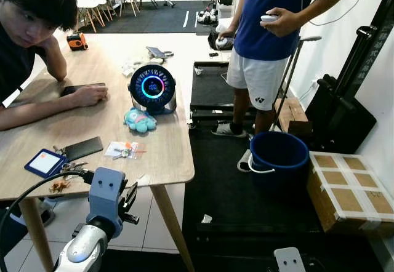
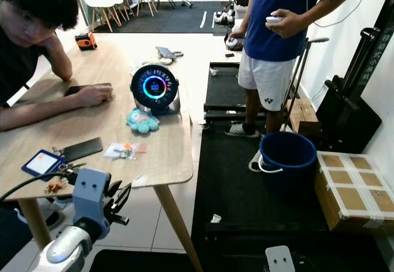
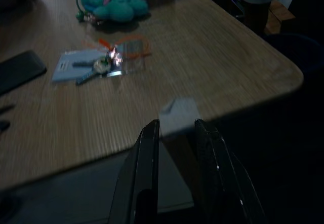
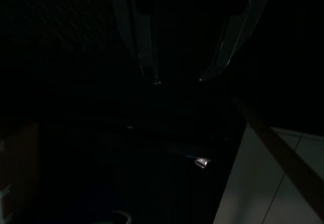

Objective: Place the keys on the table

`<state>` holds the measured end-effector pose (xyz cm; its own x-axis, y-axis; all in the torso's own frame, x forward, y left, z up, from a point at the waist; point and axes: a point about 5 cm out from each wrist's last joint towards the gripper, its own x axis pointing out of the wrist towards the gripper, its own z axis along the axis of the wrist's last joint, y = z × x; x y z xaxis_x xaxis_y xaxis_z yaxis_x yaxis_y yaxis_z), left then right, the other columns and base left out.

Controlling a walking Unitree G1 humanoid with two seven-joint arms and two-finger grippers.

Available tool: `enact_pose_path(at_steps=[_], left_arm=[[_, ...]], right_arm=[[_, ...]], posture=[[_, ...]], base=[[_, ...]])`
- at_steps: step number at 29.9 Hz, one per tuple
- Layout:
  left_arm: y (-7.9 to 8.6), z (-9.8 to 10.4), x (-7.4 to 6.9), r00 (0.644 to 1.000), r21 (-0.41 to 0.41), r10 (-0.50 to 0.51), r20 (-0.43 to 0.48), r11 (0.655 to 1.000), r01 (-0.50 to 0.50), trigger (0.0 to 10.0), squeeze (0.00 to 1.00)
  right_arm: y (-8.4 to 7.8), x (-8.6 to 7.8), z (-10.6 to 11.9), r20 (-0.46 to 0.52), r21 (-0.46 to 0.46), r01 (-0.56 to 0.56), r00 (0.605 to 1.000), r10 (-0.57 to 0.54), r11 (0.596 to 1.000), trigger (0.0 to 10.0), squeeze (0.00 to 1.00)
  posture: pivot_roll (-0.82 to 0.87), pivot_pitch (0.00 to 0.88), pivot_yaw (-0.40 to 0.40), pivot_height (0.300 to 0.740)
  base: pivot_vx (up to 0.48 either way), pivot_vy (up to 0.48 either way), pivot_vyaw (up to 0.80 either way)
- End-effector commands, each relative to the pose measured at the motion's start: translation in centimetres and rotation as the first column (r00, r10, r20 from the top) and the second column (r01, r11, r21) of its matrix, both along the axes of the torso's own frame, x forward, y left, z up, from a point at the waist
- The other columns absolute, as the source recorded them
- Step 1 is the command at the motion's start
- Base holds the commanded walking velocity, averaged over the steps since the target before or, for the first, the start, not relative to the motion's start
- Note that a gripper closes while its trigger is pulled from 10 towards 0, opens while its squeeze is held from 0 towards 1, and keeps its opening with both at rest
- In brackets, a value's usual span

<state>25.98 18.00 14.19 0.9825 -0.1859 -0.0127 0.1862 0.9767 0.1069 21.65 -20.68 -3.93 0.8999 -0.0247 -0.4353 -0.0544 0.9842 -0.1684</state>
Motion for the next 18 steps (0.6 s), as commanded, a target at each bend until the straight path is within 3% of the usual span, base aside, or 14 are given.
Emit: enact_pose_path(at_steps=[1, 18], left_arm=[[0.2, -0.31, -0.3, 1.0, 0.0, 0.015, -0.016, 1.0, -0.015, 10.0, 0.0], [0.28, -0.32, -0.35, 1.0, -0.001, 0.018, -0.018, 1.0, -0.018, 10.0, 0.0]], right_arm=[[0.18, -0.67, -0.49, -0.024, 0.004, -0.002, 1.0, 0.002, 1.0, 10.0, 0.0], [0.22, -0.66, -0.49, -0.024, 0.003, -0.005, 1.0, 0.005, 1.0, 10.0, 0.0]], posture=[[0.11, 0.125, 0.039, 0.74], [0.11, 0.128, 0.038, 0.74]], base=[[-0.337, 0.0, 0.0], [-0.333, 0.0, 0.0]])
